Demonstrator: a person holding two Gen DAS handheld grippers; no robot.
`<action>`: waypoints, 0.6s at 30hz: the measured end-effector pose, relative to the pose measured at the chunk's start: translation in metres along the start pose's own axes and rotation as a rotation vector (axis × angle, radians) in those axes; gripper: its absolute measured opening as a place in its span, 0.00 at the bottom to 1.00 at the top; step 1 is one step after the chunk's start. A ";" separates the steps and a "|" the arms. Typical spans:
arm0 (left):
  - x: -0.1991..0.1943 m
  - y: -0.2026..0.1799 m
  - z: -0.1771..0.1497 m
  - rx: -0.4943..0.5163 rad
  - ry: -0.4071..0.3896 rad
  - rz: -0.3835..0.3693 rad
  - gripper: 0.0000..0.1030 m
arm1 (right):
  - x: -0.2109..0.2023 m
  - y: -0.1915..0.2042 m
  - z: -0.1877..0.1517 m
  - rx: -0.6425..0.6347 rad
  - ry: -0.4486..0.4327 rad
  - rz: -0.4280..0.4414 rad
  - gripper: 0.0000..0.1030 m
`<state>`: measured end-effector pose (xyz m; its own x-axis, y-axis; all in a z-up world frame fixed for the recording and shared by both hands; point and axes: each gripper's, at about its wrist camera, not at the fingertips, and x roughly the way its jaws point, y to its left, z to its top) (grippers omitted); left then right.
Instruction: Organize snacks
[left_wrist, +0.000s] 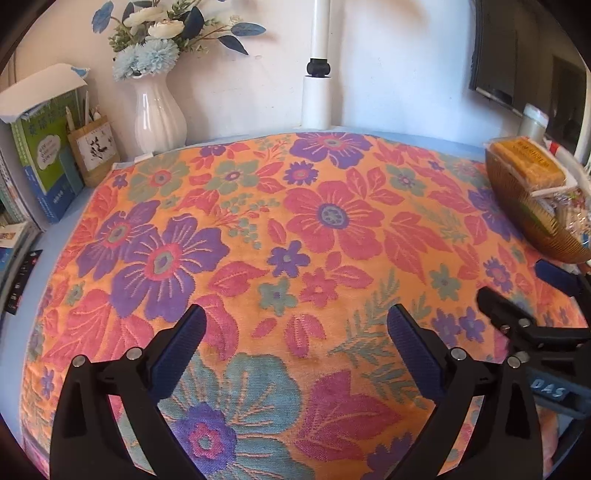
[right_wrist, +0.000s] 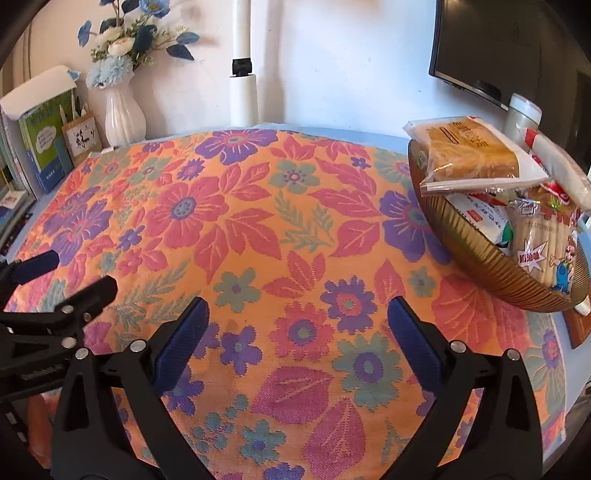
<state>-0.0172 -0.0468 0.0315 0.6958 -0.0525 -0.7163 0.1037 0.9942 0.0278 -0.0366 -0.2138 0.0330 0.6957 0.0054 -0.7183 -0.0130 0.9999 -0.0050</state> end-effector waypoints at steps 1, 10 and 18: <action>0.001 -0.002 0.000 0.010 0.005 0.014 0.95 | 0.000 -0.001 0.000 0.001 -0.001 0.004 0.96; 0.005 -0.005 0.001 0.022 0.030 0.035 0.95 | -0.002 0.001 -0.001 -0.008 -0.007 -0.004 0.97; 0.005 -0.005 0.000 0.020 0.026 0.039 0.95 | -0.001 0.001 -0.001 -0.005 0.002 -0.008 0.97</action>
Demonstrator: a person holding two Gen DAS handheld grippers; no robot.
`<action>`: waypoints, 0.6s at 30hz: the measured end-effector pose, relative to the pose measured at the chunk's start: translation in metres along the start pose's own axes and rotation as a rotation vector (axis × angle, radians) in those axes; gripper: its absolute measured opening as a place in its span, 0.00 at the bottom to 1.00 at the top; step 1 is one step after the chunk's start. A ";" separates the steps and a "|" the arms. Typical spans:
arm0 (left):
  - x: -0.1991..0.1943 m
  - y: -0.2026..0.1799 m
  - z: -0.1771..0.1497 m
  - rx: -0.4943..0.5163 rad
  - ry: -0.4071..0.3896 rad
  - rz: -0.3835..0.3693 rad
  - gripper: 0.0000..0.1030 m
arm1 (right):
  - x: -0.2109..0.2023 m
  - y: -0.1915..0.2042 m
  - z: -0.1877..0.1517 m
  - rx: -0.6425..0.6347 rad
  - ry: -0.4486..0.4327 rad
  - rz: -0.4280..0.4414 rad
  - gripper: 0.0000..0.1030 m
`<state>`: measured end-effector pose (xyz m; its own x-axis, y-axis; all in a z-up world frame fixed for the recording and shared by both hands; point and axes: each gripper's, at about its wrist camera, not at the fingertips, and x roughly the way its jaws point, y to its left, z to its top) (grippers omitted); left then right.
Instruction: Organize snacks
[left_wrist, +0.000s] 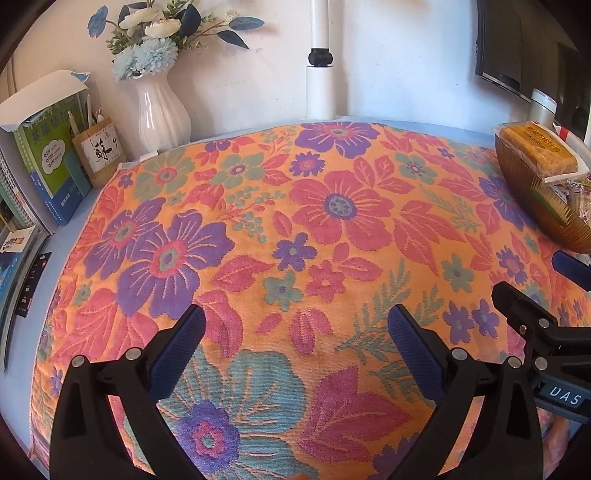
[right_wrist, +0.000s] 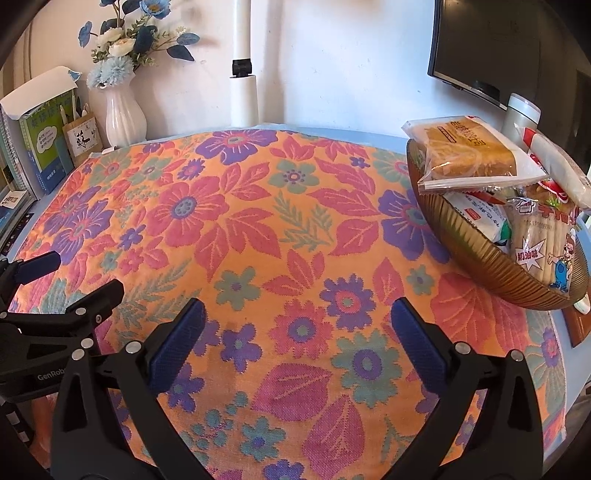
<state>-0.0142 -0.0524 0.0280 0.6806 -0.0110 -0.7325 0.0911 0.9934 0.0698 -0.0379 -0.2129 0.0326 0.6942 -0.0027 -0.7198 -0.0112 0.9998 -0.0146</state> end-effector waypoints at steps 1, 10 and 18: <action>0.000 0.000 0.000 -0.002 -0.001 0.001 0.95 | 0.000 0.000 0.000 0.001 0.002 -0.002 0.97; 0.012 0.012 0.001 -0.057 0.051 0.009 0.95 | 0.003 -0.001 0.000 0.003 0.021 -0.008 0.97; 0.016 0.021 0.001 -0.112 0.068 0.010 0.95 | 0.004 0.000 0.000 0.006 0.025 -0.007 0.97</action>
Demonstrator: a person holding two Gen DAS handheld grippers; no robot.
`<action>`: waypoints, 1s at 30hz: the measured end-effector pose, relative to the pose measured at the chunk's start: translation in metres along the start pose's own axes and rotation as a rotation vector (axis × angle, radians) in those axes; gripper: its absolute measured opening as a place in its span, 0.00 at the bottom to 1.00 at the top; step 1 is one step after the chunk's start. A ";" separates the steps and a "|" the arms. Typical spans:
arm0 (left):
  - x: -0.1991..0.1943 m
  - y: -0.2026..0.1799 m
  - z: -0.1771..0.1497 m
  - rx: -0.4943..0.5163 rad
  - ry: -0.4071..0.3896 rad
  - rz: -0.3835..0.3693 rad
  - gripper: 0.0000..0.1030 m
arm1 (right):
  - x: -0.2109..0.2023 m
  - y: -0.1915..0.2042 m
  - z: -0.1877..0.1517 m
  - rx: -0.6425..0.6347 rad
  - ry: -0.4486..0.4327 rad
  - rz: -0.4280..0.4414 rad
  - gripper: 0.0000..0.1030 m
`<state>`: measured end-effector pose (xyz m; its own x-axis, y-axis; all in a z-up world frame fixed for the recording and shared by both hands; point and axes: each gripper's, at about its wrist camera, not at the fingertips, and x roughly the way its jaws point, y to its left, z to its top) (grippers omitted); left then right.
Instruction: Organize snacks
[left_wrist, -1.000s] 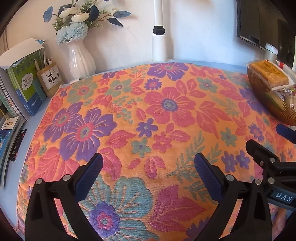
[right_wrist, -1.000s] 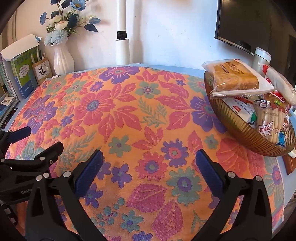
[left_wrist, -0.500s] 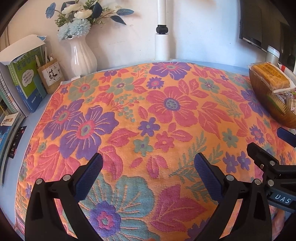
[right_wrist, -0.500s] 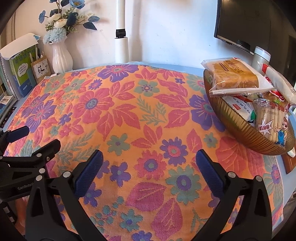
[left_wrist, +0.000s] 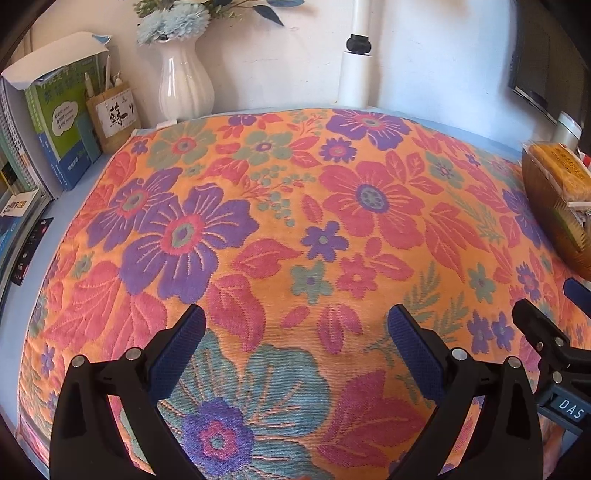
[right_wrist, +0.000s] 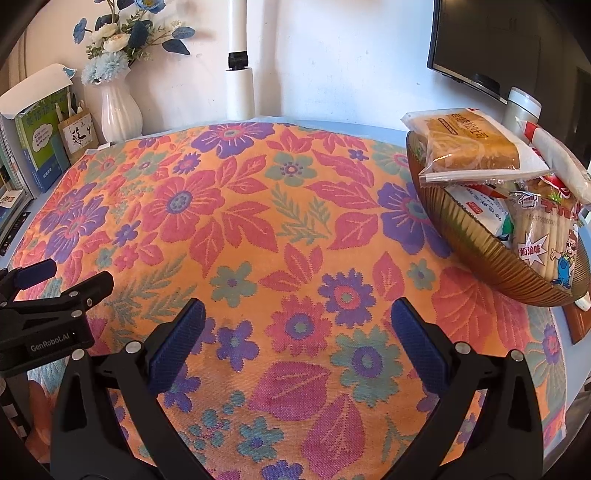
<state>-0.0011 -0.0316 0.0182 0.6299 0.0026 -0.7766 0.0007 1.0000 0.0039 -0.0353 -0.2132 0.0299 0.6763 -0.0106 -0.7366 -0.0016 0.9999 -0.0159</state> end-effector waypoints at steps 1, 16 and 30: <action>0.000 0.000 0.000 -0.002 0.000 0.002 0.95 | 0.000 0.000 0.000 -0.002 0.000 0.000 0.97; 0.003 -0.001 0.001 -0.001 0.010 -0.008 0.95 | 0.004 -0.003 0.001 0.013 0.024 -0.004 0.97; 0.004 -0.002 0.001 0.004 0.011 -0.009 0.95 | 0.009 -0.002 0.000 0.015 0.046 -0.016 0.97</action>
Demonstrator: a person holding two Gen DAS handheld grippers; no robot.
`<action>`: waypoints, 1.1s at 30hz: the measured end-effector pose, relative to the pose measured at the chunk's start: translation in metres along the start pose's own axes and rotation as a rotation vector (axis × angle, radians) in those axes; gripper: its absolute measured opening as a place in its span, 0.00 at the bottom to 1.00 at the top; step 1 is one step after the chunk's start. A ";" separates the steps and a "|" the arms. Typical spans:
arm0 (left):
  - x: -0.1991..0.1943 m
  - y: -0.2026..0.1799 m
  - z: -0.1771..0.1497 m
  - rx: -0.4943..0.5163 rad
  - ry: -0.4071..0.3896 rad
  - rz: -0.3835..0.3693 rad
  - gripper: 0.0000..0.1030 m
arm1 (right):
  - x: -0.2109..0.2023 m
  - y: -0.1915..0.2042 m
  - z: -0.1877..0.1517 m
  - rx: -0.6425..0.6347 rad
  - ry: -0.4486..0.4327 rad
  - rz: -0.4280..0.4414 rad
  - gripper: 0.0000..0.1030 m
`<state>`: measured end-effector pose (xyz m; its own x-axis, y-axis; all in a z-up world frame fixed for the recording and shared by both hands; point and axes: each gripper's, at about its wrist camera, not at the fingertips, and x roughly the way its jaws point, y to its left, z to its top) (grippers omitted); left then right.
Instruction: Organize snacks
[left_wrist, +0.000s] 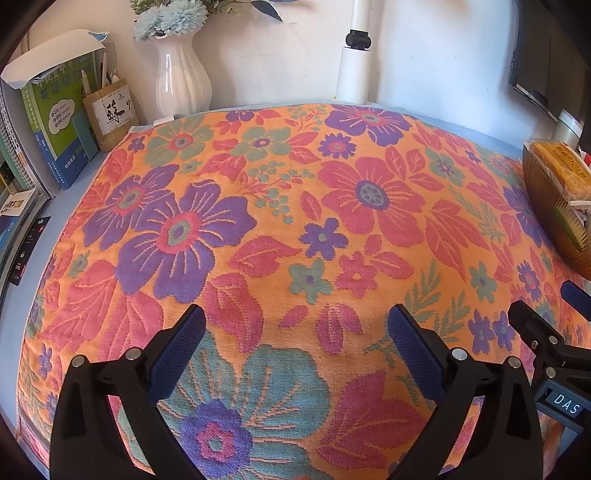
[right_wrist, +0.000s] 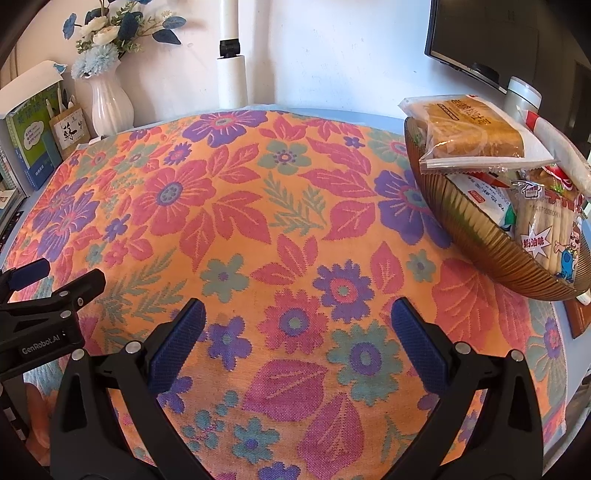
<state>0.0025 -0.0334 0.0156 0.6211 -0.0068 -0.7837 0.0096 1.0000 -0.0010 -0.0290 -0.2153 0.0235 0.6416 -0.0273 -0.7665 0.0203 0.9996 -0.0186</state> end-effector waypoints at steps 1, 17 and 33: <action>0.000 0.000 0.000 0.000 0.000 0.000 0.95 | 0.000 0.000 0.000 0.001 0.000 0.000 0.97; 0.005 0.003 0.001 -0.001 0.026 -0.010 0.95 | 0.002 -0.001 0.000 0.010 0.008 0.001 0.97; 0.010 0.001 0.001 0.004 0.053 -0.001 0.95 | 0.002 -0.002 0.001 0.012 0.007 -0.001 0.97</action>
<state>0.0098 -0.0322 0.0084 0.5786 -0.0076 -0.8155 0.0134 0.9999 0.0002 -0.0272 -0.2175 0.0229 0.6365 -0.0278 -0.7707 0.0295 0.9995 -0.0117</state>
